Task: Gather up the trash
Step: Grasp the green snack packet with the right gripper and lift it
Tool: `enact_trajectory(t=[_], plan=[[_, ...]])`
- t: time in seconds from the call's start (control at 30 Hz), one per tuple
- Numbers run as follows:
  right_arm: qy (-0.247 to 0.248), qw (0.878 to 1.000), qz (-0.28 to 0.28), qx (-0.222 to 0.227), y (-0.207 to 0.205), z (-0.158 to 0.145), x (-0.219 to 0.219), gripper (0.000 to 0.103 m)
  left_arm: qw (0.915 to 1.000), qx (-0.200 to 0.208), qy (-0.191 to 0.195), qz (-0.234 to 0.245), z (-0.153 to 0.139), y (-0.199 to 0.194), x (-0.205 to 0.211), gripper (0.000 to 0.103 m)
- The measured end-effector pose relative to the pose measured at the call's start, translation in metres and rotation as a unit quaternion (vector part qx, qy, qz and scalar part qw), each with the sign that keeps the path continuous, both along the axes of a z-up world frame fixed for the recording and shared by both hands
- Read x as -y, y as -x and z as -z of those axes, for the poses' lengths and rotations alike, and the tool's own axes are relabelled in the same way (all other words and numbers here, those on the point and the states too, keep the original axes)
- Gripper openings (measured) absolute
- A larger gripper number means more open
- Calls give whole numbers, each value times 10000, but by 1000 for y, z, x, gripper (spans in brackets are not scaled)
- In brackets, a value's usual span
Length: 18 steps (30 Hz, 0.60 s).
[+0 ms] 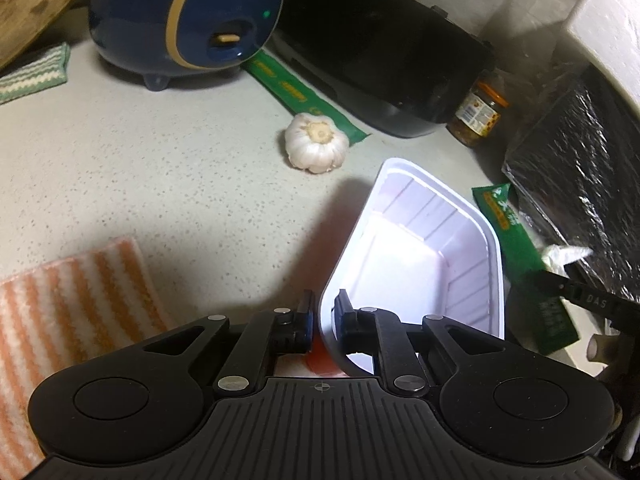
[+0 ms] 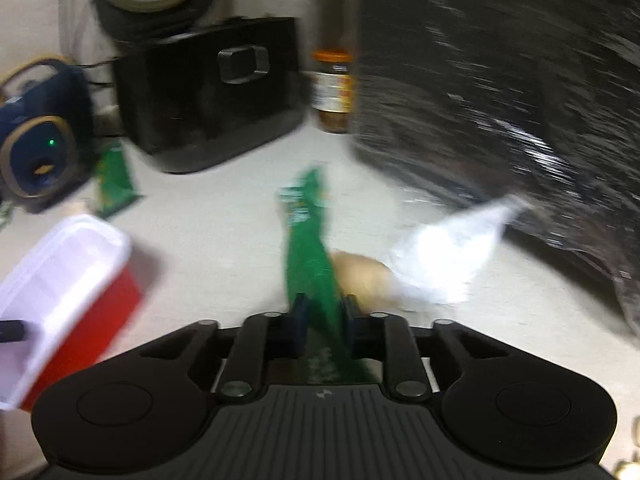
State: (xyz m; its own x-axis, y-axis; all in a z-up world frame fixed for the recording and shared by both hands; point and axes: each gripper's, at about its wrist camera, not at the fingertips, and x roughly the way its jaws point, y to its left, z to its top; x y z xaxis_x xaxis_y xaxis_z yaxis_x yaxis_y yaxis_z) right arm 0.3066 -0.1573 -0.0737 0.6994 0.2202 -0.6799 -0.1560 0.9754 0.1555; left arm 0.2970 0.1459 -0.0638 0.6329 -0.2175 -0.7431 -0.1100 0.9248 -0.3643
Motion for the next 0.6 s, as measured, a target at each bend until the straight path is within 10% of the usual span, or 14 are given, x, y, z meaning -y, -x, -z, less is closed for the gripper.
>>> enact_trajectory(t=[0.6], plan=[[-1088, 9805, -1621, -218, 13, -9, -72, 12, 9990, 53, -36, -440, -6, 21, -15, 13]])
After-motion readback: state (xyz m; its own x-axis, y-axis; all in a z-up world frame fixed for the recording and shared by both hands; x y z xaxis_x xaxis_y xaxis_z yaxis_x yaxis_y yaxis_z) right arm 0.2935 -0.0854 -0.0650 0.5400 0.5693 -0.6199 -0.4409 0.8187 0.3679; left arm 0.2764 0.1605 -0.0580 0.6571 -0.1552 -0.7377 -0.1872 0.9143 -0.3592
